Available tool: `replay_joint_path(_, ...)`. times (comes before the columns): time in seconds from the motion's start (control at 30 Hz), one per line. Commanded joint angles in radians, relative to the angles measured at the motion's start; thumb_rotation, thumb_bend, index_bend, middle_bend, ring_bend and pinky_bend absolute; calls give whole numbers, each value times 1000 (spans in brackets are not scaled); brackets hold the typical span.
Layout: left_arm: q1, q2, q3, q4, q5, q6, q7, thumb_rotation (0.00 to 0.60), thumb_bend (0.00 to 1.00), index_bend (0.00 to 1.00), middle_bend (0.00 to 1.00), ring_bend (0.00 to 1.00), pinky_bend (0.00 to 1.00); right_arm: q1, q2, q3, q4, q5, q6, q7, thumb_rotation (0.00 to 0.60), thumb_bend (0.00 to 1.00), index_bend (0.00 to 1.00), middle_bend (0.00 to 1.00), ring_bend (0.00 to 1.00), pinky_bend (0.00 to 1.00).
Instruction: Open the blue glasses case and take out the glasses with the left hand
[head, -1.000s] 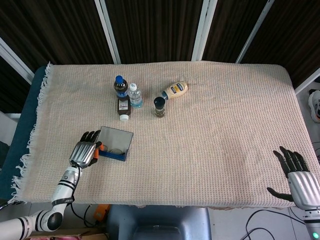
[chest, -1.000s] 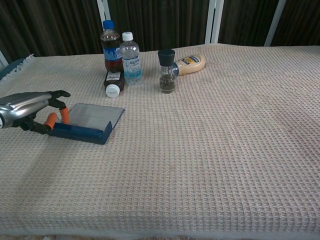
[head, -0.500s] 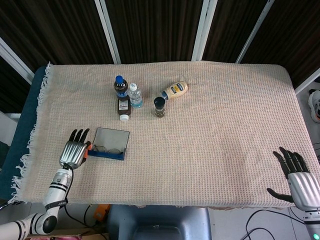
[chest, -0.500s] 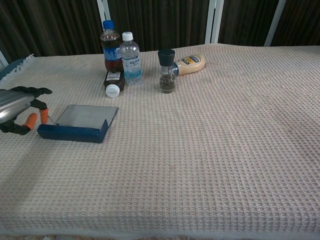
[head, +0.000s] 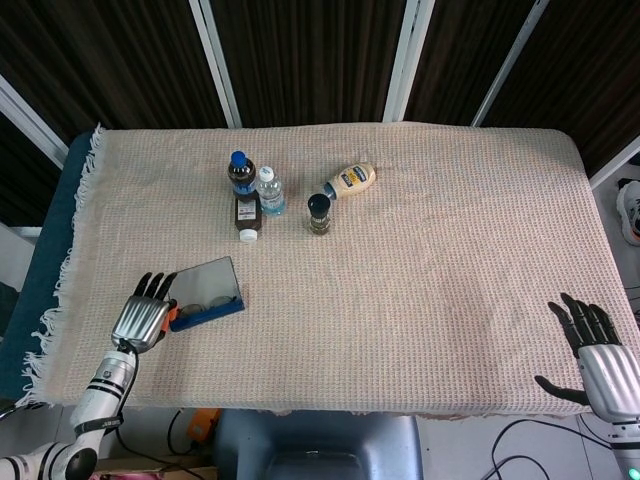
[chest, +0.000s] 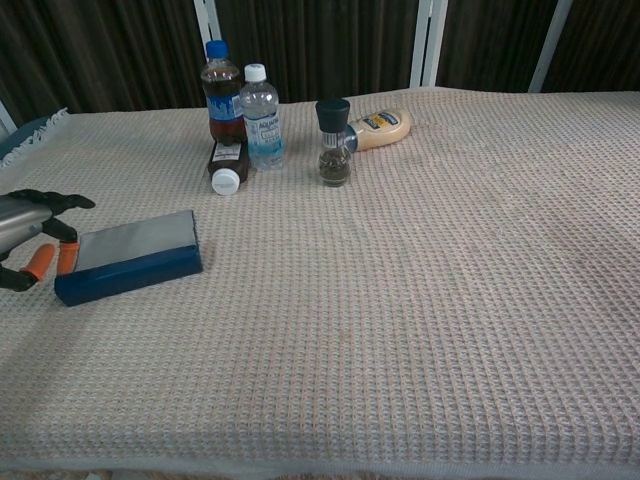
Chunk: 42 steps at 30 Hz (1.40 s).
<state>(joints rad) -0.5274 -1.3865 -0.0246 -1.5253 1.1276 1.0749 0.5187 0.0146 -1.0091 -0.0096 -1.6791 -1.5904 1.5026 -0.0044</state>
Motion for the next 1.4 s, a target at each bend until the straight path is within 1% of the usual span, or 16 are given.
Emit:
replay_joint_path(0.03, 7, 49, 31, -56, 33, -30, -27, 600, 789, 567, 39, 0, 0, -1, 0, 0, 0, -2, 2, 1, 600, 101, 0, 0, 0, 0)
replay_joint_path(0.13, 13, 74, 54, -91, 69, -42, -52, 600, 801, 575, 41, 0, 0, -3, 1, -2, 0, -6, 7, 4, 600, 101, 0, 0, 0, 0)
replay_joint_path(0.27, 14, 101, 85, -133, 147, -65, -118, 600, 828, 567, 40, 0, 0, -3, 1, -5, 1, -12, 6, 2, 600, 101, 0, 0, 0, 0)
replay_joint_path(0.4, 9, 109, 112, -145, 216, -89, -158, 600, 828, 549, 33, 0, 0, -7, 2, -5, 1, -15, 14, 7, 600, 101, 0, 0, 0, 0)
replay_joint_path(0.5, 7, 101, 120, -147, 255, -93, -188, 600, 820, 516, 12, 0, 0, -9, 3, -7, 2, -19, 18, 11, 600, 101, 0, 0, 0, 0)
replay_joint_path(0.63, 14, 78, 122, -133, 313, -67, -228, 600, 763, 475, 0, 0, 0, -11, 5, -6, 3, -21, 24, 17, 600, 101, 0, 0, 0, 0)
replay_joint_path(0.83, 15, 45, 126, -125, 385, -42, -267, 600, 716, 421, 0, 0, 0, -13, 8, -7, 4, -24, 28, 23, 600, 101, 0, 0, 0, 0)
replay_joint_path(0.9, 15, 35, 127, -124, 403, -37, -280, 600, 714, 414, 0, 0, 0, -14, 9, -7, 4, -24, 31, 26, 600, 101, 0, 0, 0, 0)
replay_joint_path(1.03, 9, 14, 125, -118, 407, -51, -287, 600, 708, 412, 0, 0, 0, -19, 12, -7, 5, -27, 41, 32, 600, 101, 0, 0, 0, 0)
replay_joint_path(1.13, 6, -18, 114, -105, 402, -57, -286, 600, 702, 413, 0, 0, 0, -23, 14, -9, 6, -31, 49, 38, 600, 101, 0, 0, 0, 0)
replay_joint_path(1.4, -8, -128, 68, -14, 418, -32, -287, 600, 702, 364, 0, 0, 0, -34, 22, -7, 12, -36, 73, 63, 600, 101, 0, 0, 0, 0)
